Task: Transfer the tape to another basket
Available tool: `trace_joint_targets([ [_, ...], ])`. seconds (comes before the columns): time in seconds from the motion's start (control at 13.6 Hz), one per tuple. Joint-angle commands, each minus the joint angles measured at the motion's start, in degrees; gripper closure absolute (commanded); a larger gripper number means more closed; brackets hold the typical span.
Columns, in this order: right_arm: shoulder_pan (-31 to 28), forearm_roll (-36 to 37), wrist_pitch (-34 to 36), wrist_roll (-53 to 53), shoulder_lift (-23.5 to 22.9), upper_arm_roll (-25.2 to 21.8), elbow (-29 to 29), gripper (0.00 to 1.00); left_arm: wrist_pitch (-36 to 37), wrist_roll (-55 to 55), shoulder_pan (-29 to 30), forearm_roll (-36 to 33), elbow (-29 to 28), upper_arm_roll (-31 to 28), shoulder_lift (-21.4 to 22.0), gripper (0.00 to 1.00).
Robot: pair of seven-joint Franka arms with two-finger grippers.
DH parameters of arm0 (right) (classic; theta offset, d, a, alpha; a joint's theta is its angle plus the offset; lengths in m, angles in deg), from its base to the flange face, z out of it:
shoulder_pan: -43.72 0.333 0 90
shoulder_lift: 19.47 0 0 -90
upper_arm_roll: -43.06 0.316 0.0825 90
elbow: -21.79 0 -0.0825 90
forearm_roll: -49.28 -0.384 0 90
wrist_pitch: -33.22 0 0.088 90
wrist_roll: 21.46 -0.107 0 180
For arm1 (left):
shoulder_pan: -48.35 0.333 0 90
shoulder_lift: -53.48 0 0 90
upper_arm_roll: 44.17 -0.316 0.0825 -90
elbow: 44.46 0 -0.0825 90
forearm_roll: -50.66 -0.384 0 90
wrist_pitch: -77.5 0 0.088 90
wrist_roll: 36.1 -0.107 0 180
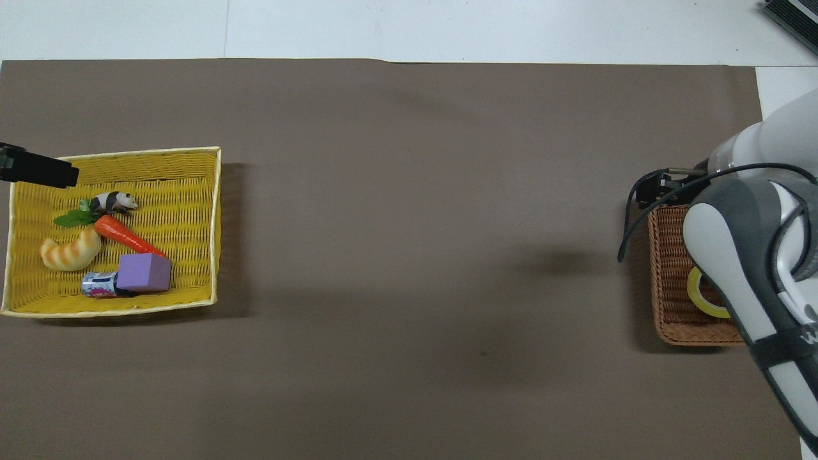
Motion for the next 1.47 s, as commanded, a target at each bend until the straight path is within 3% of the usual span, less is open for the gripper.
trace_joint_targets([
  [0.0,-0.30,-1.93,6.08,3.50,3.37,0.05,1.94,0.00,1.12,-0.64,0.40,-1.09,0.90,0.39,-0.07,0.00],
  [0.22,-0.21,-1.14,12.78,4.54,4.78,0.05,4.93,0.00,1.12,-0.64,0.49,-1.09,0.90,0.39,0.01,0.00],
  [0.59,-0.30,-0.79,25.26,5.87,-0.92,0.14,17.22,0.00,1.12,-0.64,0.40,-1.09,0.90,0.39,-0.07,0.00],
  [0.81,-1.26,-0.87,24.14,6.04,-2.60,0.14,19.80,0.00,1.12,-0.64,0.40,-1.09,0.90,0.39,0.01,0.00],
  [1.18,-1.17,-0.70,17.12,6.22,-0.49,-0.12,14.71,0.00,1.12,-0.64,0.49,-1.09,0.90,0.39,-0.07,0.00],
  [1.4,-1.17,1.32,20.52,8.85,-0.58,-0.21,16.01,0.00,1.12,-0.64,0.40,-1.09,0.90,0.39,0.01,0.00],
])
